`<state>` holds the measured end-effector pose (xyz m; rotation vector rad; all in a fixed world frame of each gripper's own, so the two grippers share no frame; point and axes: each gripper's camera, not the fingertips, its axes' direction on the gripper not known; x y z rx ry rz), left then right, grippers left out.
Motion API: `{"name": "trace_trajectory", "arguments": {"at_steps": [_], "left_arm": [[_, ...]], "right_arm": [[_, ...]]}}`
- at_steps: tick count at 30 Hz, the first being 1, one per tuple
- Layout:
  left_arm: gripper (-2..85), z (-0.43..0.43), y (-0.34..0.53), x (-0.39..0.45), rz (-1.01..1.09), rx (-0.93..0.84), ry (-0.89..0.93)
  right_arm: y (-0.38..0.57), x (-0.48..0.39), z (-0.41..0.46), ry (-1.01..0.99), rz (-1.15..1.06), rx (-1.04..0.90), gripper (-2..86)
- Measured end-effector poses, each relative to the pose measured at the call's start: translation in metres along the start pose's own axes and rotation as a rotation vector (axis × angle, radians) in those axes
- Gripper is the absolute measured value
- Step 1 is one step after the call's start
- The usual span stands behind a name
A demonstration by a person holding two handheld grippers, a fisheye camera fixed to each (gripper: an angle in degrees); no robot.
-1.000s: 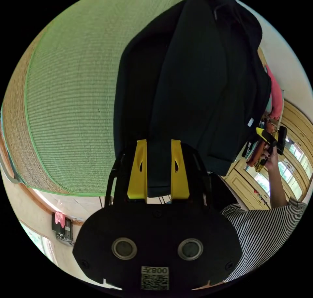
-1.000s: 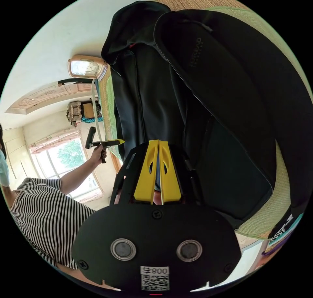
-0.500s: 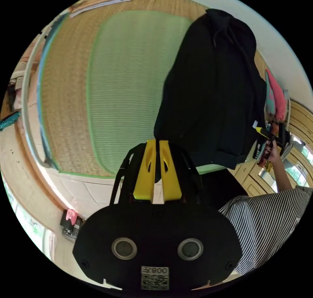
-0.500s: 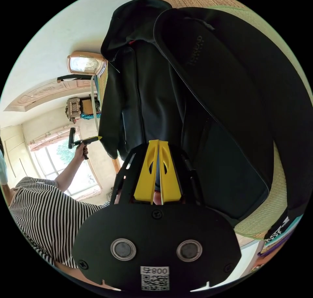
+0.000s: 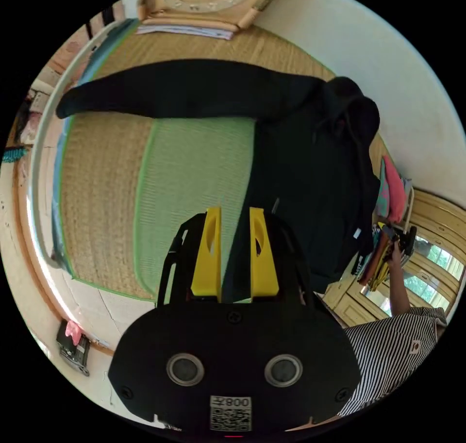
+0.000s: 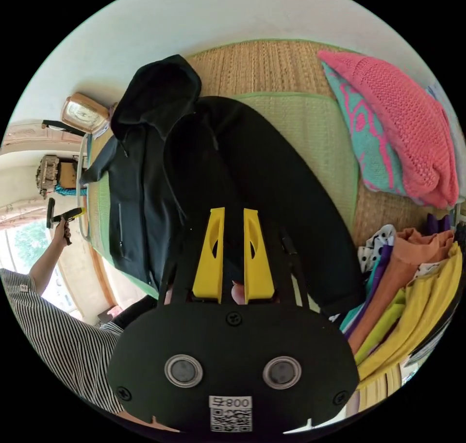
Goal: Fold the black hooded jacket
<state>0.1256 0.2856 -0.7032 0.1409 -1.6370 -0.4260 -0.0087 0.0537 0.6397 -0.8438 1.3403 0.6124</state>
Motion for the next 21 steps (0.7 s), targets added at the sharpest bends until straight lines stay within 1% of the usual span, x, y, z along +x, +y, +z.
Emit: {"name": "trace_trajectory", "arguments": {"at_steps": [2,4,8,10,12,14,16,18,21], "left_arm": [[9.2,0.027,-0.011,0.023,0.031,-0.065,0.022],[9.3,0.045,-0.022,0.044,0.068,-0.12,0.006],[9.6,0.071,-0.039,0.077,0.14,-0.247,-0.184],[9.5,0.084,-0.044,0.085,0.138,-0.31,-0.222],[8.9,0.087,-0.053,0.099,0.136,-0.314,-0.281],[8.2,0.089,-0.058,0.11,0.159,-0.329,-0.3],[6.6,0.089,-0.061,0.12,0.199,-0.333,-0.293],[3.7,0.087,-0.065,0.128,0.195,-0.331,-0.307],[2.8,0.077,-0.069,0.135,0.2,-0.323,-0.292]], "right_arm": [[-0.019,0.006,0.005,0.082,-0.016,-0.05,8.1],[-0.032,0.009,0.012,0.159,-0.028,-0.094,8.4],[-0.053,0.018,0.025,0.282,-0.038,-0.164,8.6],[-0.06,0.021,0.035,0.29,-0.043,-0.203,8.6],[-0.066,0.023,0.048,0.303,-0.056,-0.26,8.6],[-0.07,0.02,0.046,0.311,-0.094,-0.26,8.2],[-0.071,0.021,0.043,0.299,-0.119,-0.269,7.0],[-0.07,0.023,0.04,0.284,-0.138,-0.287,3.0],[-0.074,0.029,0.029,0.307,-0.137,-0.296,1.4]]}}
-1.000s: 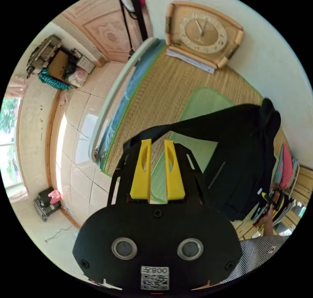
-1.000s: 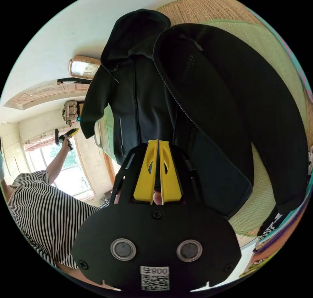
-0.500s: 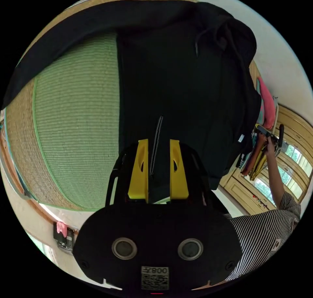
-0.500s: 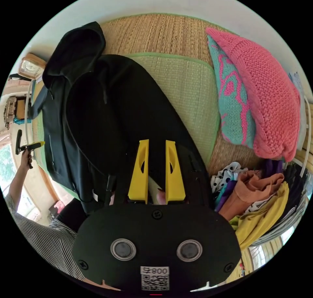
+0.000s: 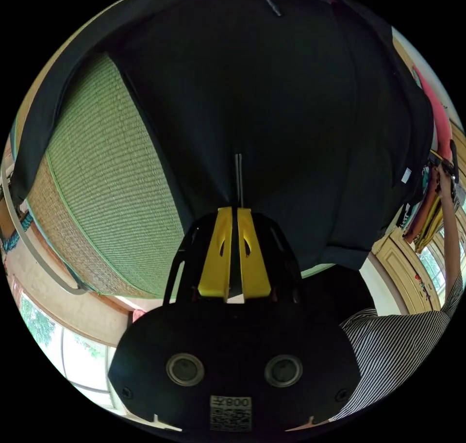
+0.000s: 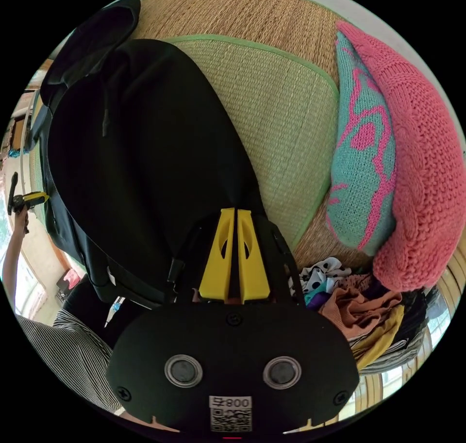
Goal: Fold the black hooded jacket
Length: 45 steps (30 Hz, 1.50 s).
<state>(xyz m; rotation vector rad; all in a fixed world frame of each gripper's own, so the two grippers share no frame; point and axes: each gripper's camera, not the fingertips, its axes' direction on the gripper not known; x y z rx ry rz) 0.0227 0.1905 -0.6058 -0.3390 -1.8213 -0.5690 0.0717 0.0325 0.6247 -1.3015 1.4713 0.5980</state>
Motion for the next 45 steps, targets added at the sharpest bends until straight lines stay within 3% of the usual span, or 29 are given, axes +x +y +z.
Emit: {"name": "trace_trajectory", "arguments": {"at_steps": [6,10,15,22,28,33,40,45], "left_arm": [[2.9,-0.026,0.008,-0.014,-0.074,0.041,-0.05],[4.2,-0.027,0.003,-0.019,-0.135,0.077,0.037],[6.0,-0.035,-0.005,0.012,-0.059,0.171,0.104],[6.9,-0.024,-0.027,0.058,0.075,0.185,0.392],[8.9,-0.021,-0.071,0.138,0.308,0.158,0.553],[10.8,-0.033,-0.129,0.202,0.43,0.193,0.715],[12.0,-0.047,-0.194,0.264,0.476,0.168,0.728],[9.1,-0.047,-0.235,0.284,0.399,0.15,0.711]], "right_arm": [[0.004,0.042,-0.051,0.164,0.072,0.095,0.6],[-0.003,0.073,-0.056,0.034,0.135,0.096,1.2],[0.012,0.07,-0.045,0.049,0.107,0.13,2.0],[0.053,0.056,-0.031,-0.269,-0.009,0.271,6.0],[0.085,0.034,0.028,-0.18,-0.116,0.135,7.2],[0.13,0.064,0.086,-0.325,0.0,0.041,8.5],[0.19,0.104,0.127,-0.39,0.199,0.094,9.2],[0.206,0.12,0.176,-0.405,0.283,0.021,8.7]]}}
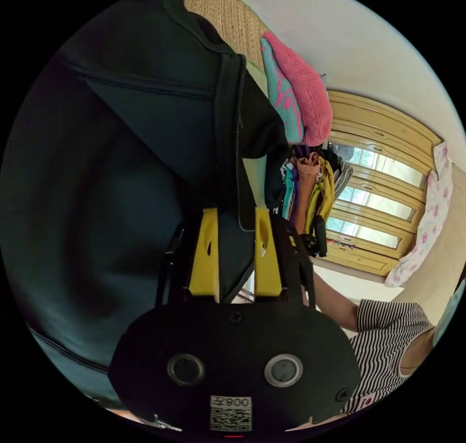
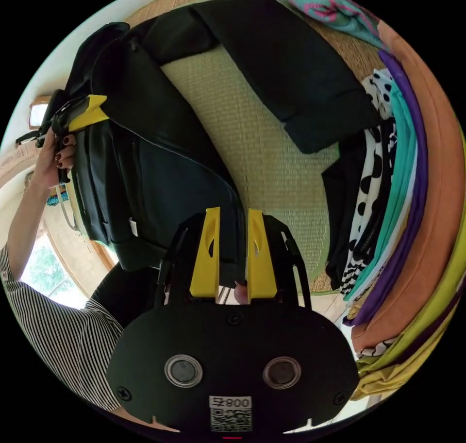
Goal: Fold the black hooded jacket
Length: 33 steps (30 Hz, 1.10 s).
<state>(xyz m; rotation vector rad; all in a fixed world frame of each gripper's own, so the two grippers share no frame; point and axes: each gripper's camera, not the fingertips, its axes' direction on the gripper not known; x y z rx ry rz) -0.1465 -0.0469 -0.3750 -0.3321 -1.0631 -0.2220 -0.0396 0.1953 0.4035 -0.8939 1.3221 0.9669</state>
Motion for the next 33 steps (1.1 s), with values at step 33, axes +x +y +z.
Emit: {"name": "trace_trajectory", "arguments": {"at_steps": [33], "left_arm": [[7.2,-0.049,0.013,-0.033,-0.052,0.079,-0.131]], "right_arm": [[-0.041,-0.034,-0.067,-0.126,-0.271,0.288,3.0]]}}
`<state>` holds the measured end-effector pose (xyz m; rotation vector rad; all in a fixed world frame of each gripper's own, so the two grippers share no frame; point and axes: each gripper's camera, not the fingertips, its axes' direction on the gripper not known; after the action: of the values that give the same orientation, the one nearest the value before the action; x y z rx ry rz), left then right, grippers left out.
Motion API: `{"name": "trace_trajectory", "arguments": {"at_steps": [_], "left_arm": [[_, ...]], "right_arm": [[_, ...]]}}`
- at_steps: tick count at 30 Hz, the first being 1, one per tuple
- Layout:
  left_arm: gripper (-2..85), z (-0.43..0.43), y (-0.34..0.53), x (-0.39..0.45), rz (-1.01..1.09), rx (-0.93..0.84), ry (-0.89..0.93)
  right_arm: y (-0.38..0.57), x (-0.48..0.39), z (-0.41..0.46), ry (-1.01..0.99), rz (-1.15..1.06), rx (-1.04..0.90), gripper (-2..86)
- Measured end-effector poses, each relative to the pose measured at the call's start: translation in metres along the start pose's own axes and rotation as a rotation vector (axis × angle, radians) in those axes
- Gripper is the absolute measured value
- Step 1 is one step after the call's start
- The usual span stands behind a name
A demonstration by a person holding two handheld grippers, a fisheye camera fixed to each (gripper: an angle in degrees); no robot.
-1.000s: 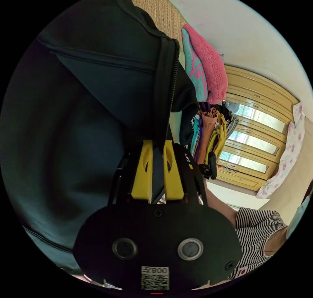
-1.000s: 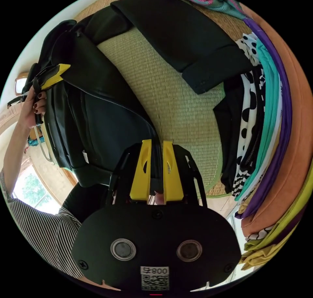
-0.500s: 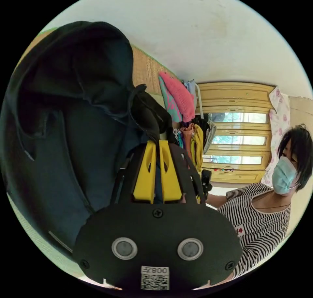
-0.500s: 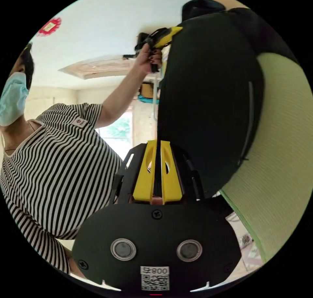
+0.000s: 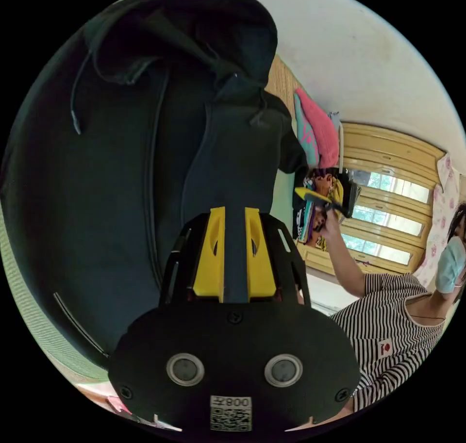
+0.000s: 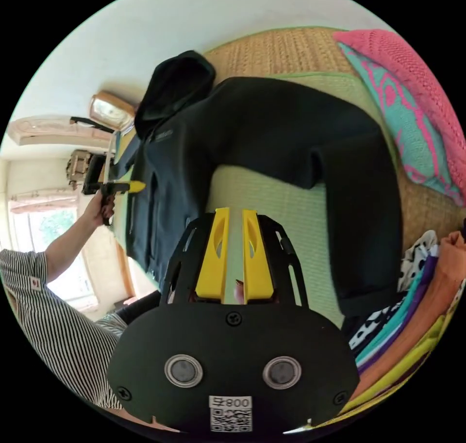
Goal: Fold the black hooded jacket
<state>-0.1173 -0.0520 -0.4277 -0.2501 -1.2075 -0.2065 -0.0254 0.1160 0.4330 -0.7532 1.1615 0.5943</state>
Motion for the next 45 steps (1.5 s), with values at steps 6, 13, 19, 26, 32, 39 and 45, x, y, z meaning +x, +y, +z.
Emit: {"name": "trace_trajectory", "arguments": {"at_steps": [6,13,19,26,32,39,45], "left_arm": [[5.4,0.076,-0.007,-0.007,-0.009,-0.158,-0.025],[1.3,0.109,-0.022,0.003,0.026,-0.121,-0.018],[2.4,0.116,-0.02,-0.002,0.039,-0.079,0.055],[2.7,0.119,0.008,-0.021,0.033,-0.041,0.152],[2.5,0.135,0.004,-0.026,0.058,-0.069,0.146],[2.0,0.166,-0.005,-0.022,0.156,-0.151,-0.01],[1.2,0.193,-0.002,-0.029,0.173,-0.223,-0.08]], "right_arm": [[-0.054,0.003,-0.005,0.254,0.02,-0.091,0.4],[-0.11,-0.026,-0.043,0.385,-0.007,-0.105,0.0],[-0.101,-0.079,-0.053,0.325,-0.027,-0.145,0.2],[-0.001,-0.123,-0.109,0.43,0.125,0.006,9.9],[-0.008,-0.111,-0.07,0.436,0.209,-0.197,11.0],[-0.018,-0.146,-0.074,0.419,0.176,-0.253,5.7],[-0.021,-0.232,-0.123,0.596,0.0,-0.274,1.8]]}}
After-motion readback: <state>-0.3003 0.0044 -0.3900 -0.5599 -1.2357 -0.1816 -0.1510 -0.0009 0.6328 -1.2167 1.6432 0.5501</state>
